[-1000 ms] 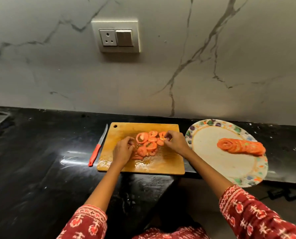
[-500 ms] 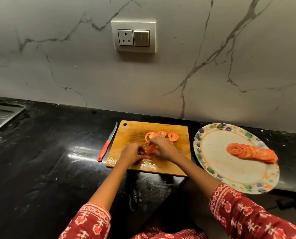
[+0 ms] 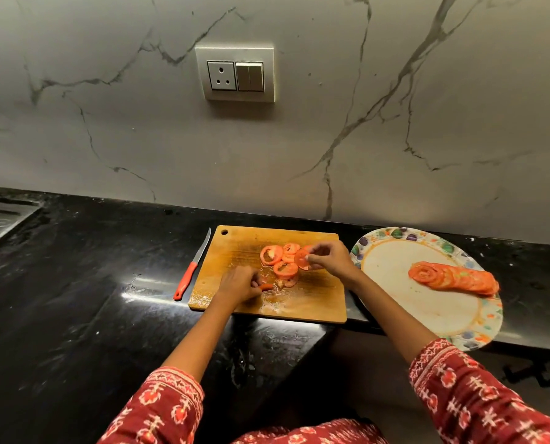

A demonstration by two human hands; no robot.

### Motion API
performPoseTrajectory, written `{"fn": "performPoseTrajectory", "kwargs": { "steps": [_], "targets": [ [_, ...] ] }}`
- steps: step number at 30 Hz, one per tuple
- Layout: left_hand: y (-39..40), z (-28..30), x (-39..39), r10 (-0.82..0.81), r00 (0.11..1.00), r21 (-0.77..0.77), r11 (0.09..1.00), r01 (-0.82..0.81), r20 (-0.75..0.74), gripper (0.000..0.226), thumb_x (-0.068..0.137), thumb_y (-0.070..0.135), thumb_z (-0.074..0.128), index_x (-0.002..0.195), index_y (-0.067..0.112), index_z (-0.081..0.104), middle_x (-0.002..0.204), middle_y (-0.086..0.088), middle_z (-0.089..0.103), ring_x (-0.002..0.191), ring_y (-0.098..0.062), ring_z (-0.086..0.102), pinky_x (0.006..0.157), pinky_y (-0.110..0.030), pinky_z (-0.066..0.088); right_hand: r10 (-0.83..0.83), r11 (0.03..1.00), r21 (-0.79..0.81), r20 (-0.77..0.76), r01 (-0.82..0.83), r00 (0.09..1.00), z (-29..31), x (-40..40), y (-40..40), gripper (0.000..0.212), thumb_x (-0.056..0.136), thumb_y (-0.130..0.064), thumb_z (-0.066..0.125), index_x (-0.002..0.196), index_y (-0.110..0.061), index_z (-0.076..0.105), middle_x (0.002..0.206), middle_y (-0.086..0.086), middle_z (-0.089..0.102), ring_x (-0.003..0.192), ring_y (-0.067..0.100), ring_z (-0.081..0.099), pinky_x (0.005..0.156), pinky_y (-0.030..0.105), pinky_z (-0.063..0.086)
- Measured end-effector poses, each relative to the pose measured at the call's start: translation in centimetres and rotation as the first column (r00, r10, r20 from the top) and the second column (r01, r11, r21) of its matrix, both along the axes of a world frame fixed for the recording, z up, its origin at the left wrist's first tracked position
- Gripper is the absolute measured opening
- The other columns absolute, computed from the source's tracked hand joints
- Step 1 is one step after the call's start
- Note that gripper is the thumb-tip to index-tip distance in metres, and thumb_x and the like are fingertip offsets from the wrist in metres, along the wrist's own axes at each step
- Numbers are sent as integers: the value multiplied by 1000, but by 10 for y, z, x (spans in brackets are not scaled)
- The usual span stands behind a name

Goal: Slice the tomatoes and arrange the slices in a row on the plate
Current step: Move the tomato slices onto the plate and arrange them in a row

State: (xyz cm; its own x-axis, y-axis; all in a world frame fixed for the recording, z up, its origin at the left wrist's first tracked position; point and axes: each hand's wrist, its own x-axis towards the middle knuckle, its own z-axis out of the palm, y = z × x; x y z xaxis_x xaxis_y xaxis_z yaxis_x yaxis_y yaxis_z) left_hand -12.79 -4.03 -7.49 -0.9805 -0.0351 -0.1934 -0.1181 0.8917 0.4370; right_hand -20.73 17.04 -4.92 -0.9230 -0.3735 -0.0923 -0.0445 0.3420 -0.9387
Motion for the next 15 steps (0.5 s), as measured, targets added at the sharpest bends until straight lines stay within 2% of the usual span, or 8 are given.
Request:
{"fn": "performPoseTrajectory", "kwargs": {
  "steps": [4,7,10,12,15],
  "targets": [
    [2,9,-5,39,998,170,985,-29,-55,8,80,15,67,80,18,60,79,3,61,74,-11,58,64,-21,44,-52,998,-39,60,54,997,0,2,5,19,82,1,65,75,-15,59,82,3,60,77,13,62,56,14,54],
    [13,17,-12,31,997,254,967,-11,-76,10,80,10,67,86,14,60,80,6,57,70,-2,52,57,-11,39,-65,996,-51,71,69,995,0,3,10,18,84,1,63,76,-14,59,86,7,60,76,11,61,55,13,53],
    [27,13,-19,17,996,326,945,11,-84,10,81,5,64,91,8,61,82,3,56,71,-3,51,56,-5,41,-68,995,-72,76,73,995,0,5,24,15,83,2,64,78,-12,60,81,4,61,75,10,61,57,14,54],
    [40,9,-27,-30,996,348,936,59,-89,11,81,4,65,89,10,60,82,3,57,73,-5,52,60,-7,42,-105,992,-62,70,109,992,-2,8,41,11,82,2,65,80,-8,61,79,5,62,74,11,62,58,15,54],
    [65,3,-41,-104,991,378,917,129,-85,11,82,2,64,91,9,62,79,4,58,71,-5,53,63,-12,43,-204,979,2,43,204,978,-9,14,76,13,79,4,67,79,-9,65,78,12,64,70,19,61,62,24,55]
  ]
}}
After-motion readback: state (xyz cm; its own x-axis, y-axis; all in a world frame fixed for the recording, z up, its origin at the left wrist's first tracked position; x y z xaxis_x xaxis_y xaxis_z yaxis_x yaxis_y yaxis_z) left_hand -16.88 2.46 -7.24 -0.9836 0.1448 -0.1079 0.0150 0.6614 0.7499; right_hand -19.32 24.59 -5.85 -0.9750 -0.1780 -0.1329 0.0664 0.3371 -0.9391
